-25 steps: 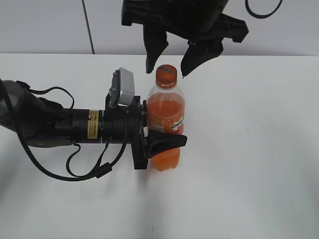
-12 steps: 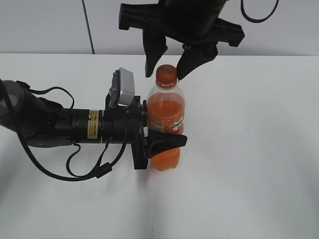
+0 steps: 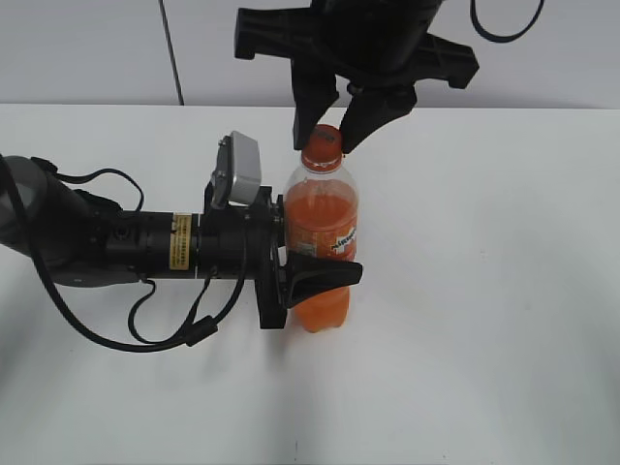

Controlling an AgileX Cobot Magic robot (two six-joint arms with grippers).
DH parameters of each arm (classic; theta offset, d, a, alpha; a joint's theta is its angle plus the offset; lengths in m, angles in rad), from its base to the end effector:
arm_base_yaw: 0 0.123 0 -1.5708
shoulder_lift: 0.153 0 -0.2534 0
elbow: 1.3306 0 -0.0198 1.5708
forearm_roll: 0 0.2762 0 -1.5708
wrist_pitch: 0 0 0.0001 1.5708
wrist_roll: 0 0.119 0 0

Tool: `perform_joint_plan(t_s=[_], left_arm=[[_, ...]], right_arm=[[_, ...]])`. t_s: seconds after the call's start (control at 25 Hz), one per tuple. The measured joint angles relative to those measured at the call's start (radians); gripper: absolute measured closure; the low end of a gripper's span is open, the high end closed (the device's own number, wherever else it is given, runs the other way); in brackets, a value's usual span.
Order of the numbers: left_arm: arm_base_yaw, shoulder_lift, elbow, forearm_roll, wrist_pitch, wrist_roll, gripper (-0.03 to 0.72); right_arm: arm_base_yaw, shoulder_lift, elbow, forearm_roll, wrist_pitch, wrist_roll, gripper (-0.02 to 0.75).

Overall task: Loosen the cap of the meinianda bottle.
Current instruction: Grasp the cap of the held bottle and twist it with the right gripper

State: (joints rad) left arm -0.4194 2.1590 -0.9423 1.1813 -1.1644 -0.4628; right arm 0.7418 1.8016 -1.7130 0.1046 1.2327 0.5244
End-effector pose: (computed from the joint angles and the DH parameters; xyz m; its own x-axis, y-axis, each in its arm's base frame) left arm 0.2918 -0.2408 0.0437 -0.0672 0.2026 -0.9770 0.9931 0.1080 -0.0459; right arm 0.2946 0.2859 0.2656 -0.9590 -0.1627 -0.2321 -0.2214 0.9413 0.2549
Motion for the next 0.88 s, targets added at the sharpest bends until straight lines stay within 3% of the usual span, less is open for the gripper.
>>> perform_joint_plan(t_s=[0.24, 0.88], left_arm=[[0.000, 0.000, 0.000, -0.001, 0.000, 0.000, 0.273], [0.000, 0.000, 0.000, 0.000, 0.001, 0.000, 0.273]], right_arm=[[0.000, 0.000, 0.000, -0.008, 0.000, -0.103, 0.466], [0.000, 0.000, 0.000, -0.009, -0.003, -1.059, 0.469]])
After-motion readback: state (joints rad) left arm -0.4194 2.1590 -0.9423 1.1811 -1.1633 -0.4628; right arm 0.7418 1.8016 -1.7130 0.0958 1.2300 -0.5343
